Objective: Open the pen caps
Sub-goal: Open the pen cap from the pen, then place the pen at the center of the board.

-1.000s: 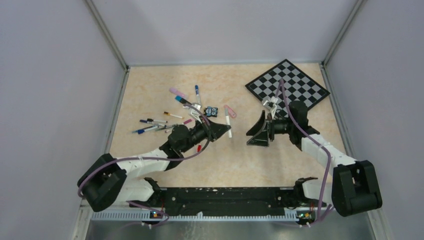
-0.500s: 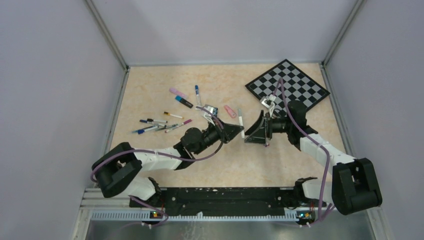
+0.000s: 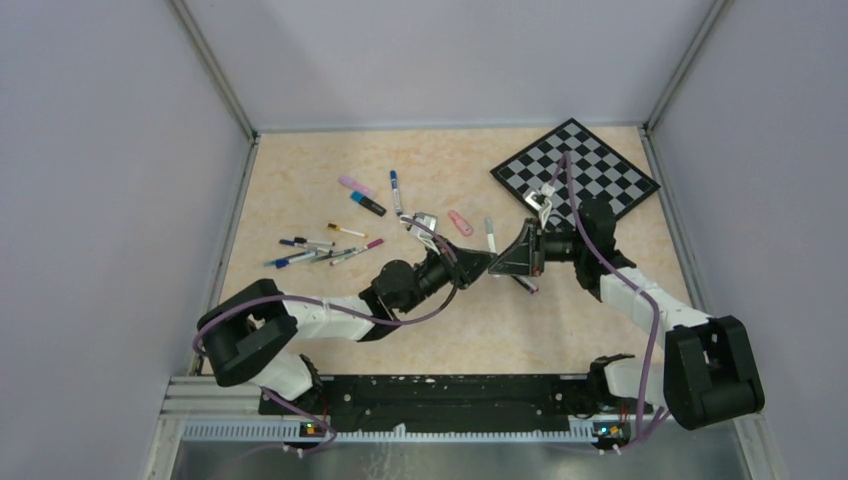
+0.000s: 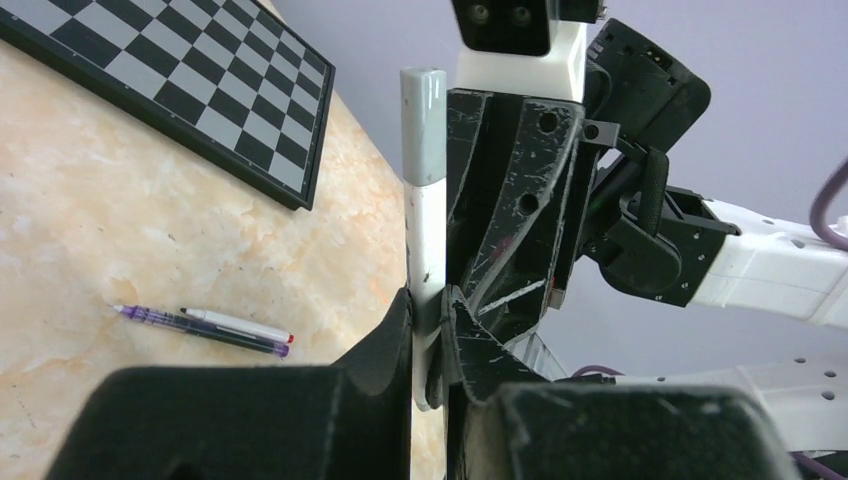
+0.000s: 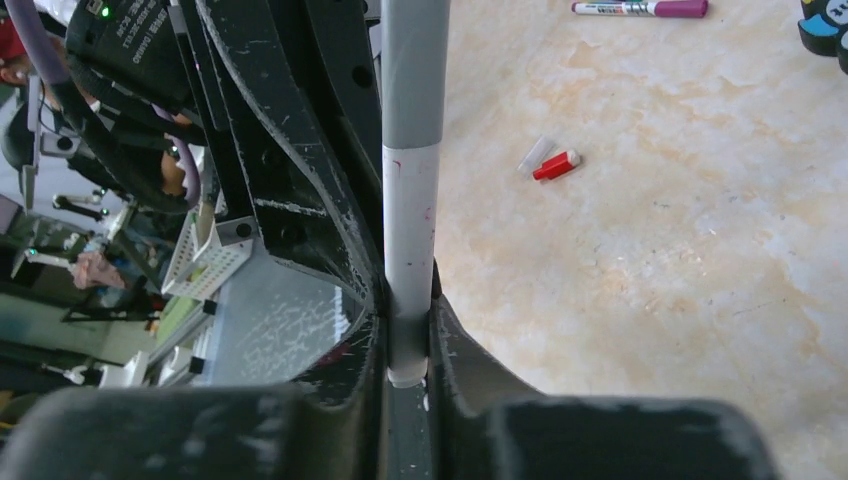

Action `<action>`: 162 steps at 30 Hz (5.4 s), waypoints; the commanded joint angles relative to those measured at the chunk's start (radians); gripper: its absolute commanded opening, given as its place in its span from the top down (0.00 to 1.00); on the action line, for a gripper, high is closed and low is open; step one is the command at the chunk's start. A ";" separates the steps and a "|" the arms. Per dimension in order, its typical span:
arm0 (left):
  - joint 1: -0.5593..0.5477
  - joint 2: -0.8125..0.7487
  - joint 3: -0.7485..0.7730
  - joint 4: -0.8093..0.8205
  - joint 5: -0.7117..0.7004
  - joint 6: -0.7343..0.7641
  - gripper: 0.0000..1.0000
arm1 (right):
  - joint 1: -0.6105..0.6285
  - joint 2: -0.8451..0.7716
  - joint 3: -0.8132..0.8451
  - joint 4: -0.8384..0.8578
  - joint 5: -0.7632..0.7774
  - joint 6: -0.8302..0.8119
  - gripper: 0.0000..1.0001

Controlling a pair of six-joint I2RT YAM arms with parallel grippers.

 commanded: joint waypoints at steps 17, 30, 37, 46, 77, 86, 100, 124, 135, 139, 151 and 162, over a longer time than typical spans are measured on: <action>0.089 -0.304 -0.044 -0.158 0.172 0.171 0.01 | 0.014 -0.023 0.126 -0.479 -0.213 -0.592 1.00; 0.156 -0.185 0.015 -0.061 0.345 0.050 0.17 | 0.034 -0.006 0.107 -0.458 -0.239 -0.583 1.00; 0.156 -0.107 0.058 0.009 0.383 0.019 0.30 | 0.044 0.012 0.107 -0.460 -0.220 -0.579 1.00; 0.156 -0.080 0.079 0.027 0.393 0.011 0.56 | 0.051 0.023 0.113 -0.477 -0.199 -0.592 1.00; 0.156 -0.078 0.092 -0.017 0.445 0.050 0.79 | 0.050 0.037 0.126 -0.502 -0.191 -0.601 1.00; 0.156 -0.074 0.090 -0.018 0.450 0.043 0.73 | 0.050 0.040 0.127 -0.503 -0.189 -0.599 1.00; 0.156 -0.048 0.098 -0.013 0.468 0.014 0.73 | 0.052 0.046 0.130 -0.502 -0.188 -0.595 1.00; 0.485 -0.204 0.372 -0.175 0.250 0.076 1.00 | 0.075 0.105 0.078 -0.314 -0.206 -0.380 1.00; 0.495 -0.489 0.085 -0.424 0.312 0.090 1.00 | 0.017 0.034 0.227 -0.789 0.580 -0.933 1.00; 0.495 -0.620 -0.041 -0.602 0.332 0.096 1.00 | -0.082 0.049 0.228 -0.793 0.649 -0.930 1.00; 0.469 -0.632 -0.214 -0.762 0.494 0.095 1.00 | -0.112 0.245 0.269 -0.832 0.785 -0.947 0.93; 0.414 -0.541 -0.243 -0.768 0.428 0.130 1.00 | -0.112 0.293 0.281 -0.844 0.786 -0.949 0.72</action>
